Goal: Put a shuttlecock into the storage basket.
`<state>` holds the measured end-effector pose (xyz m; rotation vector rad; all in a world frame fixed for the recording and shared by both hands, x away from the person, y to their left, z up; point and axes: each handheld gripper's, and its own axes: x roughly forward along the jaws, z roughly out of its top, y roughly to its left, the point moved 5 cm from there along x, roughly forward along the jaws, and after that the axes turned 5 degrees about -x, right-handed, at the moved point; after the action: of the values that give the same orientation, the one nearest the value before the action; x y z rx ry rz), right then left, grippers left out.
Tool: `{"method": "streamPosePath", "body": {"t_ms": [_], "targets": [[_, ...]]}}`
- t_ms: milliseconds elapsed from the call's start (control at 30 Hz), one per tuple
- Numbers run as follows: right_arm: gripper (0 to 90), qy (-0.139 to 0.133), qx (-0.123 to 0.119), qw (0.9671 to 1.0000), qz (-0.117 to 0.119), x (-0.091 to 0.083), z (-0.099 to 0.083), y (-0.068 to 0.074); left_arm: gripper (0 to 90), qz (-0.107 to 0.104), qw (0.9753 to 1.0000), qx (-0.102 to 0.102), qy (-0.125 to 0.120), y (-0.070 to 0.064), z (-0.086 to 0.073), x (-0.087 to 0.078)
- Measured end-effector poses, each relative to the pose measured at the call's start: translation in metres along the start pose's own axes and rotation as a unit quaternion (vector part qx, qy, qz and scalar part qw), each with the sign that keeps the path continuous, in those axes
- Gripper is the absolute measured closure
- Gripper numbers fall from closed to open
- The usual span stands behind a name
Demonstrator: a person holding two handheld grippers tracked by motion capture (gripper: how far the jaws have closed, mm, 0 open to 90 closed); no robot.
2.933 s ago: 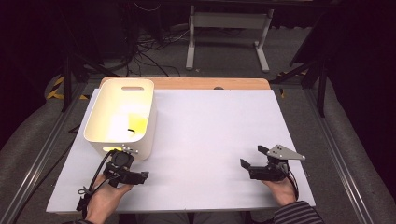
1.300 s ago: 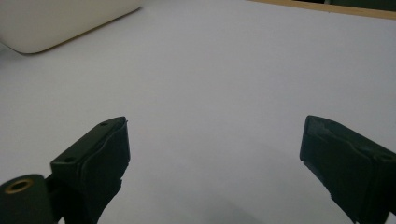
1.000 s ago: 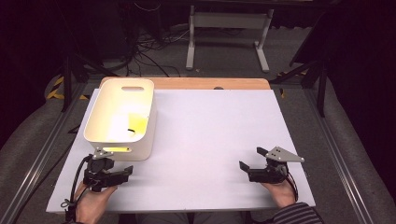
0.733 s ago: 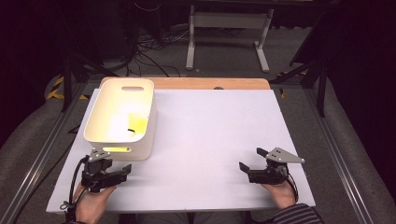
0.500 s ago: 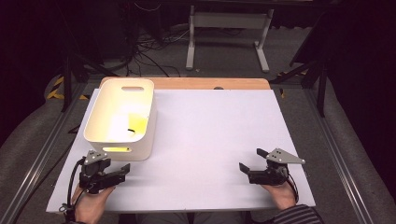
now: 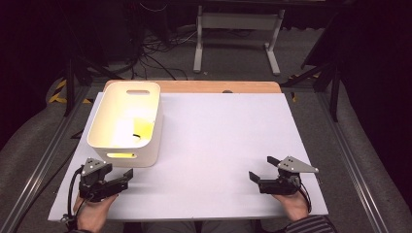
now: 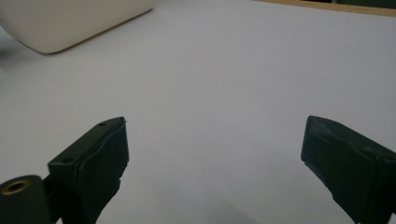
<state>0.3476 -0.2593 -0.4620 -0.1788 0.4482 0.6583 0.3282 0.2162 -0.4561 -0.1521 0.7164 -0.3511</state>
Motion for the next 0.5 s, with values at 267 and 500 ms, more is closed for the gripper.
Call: {"method": "streamPosePath", "body": {"t_ms": [267,500], "targets": [[7.9,-0.002,0.002,1.0,-0.002,-0.0012,-0.0002,-0.0003,17.2,-0.016,0.9996,-0.005,-0.024,-0.0002,0.0004,-0.0039],[7.9,-0.005,0.004,1.0,-0.001,-0.002,-0.0001,-0.0003,15.8,-0.025,0.9987,-0.006,-0.044,-0.0012,0.0011,-0.0074]]}}
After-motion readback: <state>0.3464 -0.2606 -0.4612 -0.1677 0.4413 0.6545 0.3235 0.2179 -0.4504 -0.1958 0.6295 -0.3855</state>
